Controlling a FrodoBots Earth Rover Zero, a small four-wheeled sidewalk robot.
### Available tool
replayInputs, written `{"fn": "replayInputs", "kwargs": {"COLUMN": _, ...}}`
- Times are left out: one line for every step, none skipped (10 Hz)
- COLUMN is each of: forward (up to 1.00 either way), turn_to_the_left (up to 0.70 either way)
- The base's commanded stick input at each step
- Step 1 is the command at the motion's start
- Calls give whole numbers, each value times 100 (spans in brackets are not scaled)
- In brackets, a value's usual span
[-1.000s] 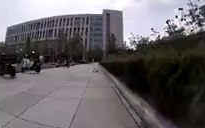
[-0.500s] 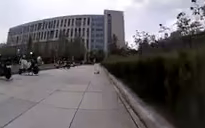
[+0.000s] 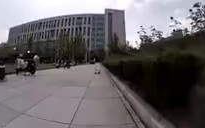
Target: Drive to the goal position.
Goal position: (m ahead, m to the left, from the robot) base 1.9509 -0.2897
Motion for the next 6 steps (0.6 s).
{"fn": "replayInputs", "kwargs": {"forward": 70, "turn_to_the_left": 0}}
{"fn": "replayInputs", "kwargs": {"forward": 70, "turn_to_the_left": 0}}
{"fn": "replayInputs", "kwargs": {"forward": 70, "turn_to_the_left": 0}}
{"fn": "replayInputs", "kwargs": {"forward": 70, "turn_to_the_left": 0}}
{"fn": "replayInputs", "kwargs": {"forward": 51, "turn_to_the_left": 0}}
{"fn": "replayInputs", "kwargs": {"forward": 0, "turn_to_the_left": 0}}
